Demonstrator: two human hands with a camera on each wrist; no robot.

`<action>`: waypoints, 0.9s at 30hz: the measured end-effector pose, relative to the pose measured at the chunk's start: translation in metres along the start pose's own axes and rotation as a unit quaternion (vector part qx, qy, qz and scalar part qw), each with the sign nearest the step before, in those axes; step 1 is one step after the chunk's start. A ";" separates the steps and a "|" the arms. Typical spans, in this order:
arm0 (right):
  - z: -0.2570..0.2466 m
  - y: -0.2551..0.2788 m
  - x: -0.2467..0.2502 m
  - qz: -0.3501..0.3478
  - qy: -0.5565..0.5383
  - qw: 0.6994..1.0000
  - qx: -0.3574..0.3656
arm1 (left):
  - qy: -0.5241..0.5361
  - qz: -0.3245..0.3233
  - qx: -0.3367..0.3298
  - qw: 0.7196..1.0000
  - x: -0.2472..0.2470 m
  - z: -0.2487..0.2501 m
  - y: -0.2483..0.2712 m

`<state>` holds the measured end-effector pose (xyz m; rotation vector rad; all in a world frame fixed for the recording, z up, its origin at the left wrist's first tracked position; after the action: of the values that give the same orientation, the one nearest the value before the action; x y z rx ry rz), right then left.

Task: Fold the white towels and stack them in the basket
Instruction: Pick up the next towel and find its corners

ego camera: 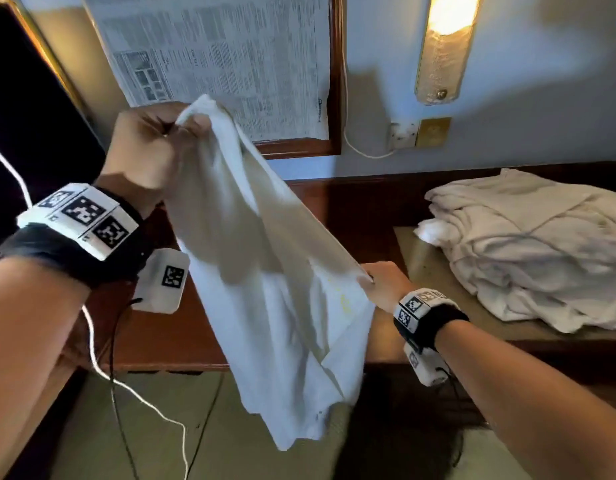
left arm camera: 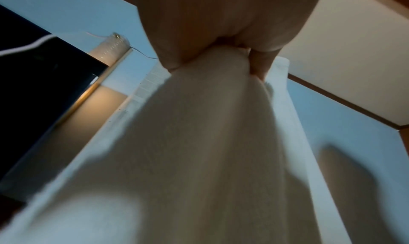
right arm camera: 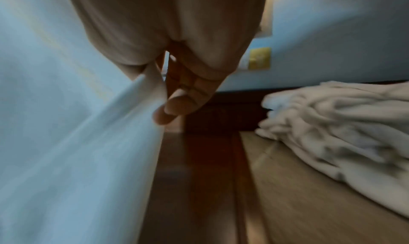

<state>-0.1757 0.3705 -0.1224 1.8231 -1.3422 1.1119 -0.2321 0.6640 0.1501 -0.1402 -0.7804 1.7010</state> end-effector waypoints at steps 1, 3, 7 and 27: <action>0.021 0.003 -0.011 -0.038 0.037 0.998 -0.021 | -0.005 0.018 0.003 1.000 0.006 -0.006 0.000; 0.061 0.013 -0.029 -0.101 0.102 0.987 -0.067 | -0.014 0.038 0.018 0.999 0.021 -0.023 -0.004; 0.127 0.042 -0.038 -0.148 0.220 0.947 -0.180 | -0.020 0.077 0.052 0.995 0.075 -0.093 -0.023; -0.174 0.016 0.112 0.240 -0.290 0.922 0.097 | 0.027 -0.174 0.022 0.984 -0.062 -0.024 0.034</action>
<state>-0.2225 0.4633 0.0569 2.1319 -2.1820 0.9934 -0.2301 0.6151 0.0935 -0.0166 -0.6833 1.3753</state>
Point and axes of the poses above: each hand's wrist, its own y-axis away from the middle knuckle, its own x-axis out of the back of the hand, z = x × y, the point moved 6 cm from there along -y, towards the middle knuckle, and after that the axes turned 8 degrees about y, right-handed, at the moved point
